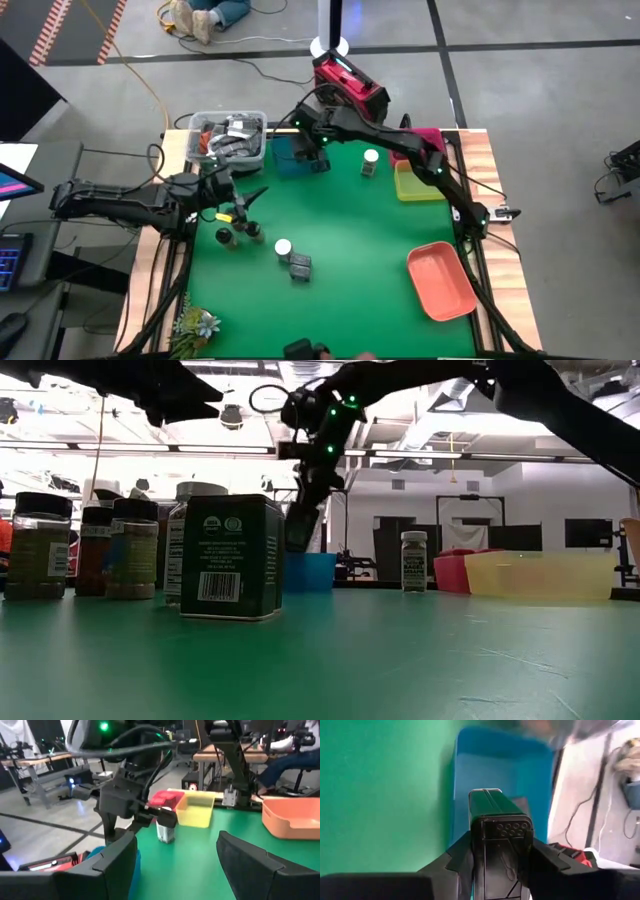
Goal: Sort spices by type
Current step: Put the black seasoning from the middle into the blue bin
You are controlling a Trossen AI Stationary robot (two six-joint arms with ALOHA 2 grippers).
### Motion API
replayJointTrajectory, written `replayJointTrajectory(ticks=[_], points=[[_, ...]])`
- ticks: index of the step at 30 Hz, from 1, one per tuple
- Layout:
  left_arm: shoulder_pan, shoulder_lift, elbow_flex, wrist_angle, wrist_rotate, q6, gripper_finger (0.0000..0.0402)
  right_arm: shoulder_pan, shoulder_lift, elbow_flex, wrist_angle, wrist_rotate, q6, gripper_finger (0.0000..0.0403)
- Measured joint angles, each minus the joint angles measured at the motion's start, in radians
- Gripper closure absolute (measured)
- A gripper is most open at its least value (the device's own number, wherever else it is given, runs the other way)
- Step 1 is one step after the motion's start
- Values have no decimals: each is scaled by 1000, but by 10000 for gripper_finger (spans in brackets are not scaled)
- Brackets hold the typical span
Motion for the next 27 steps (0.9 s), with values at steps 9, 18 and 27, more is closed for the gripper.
replayJointTrajectory(ticks=[9, 18, 27], points=[[0, 0, 0, -22, 0, -4, 142, -30, -4, 3, 10, -13, -34, 239], [0, 0, 0, -25, 0, -5, 142, -46, -5, 2, 9, -95, -78, 239], [0, 0, 0, -46, 0, -13, 142, -68, -7, -87, 70, -115, -182, 239]])
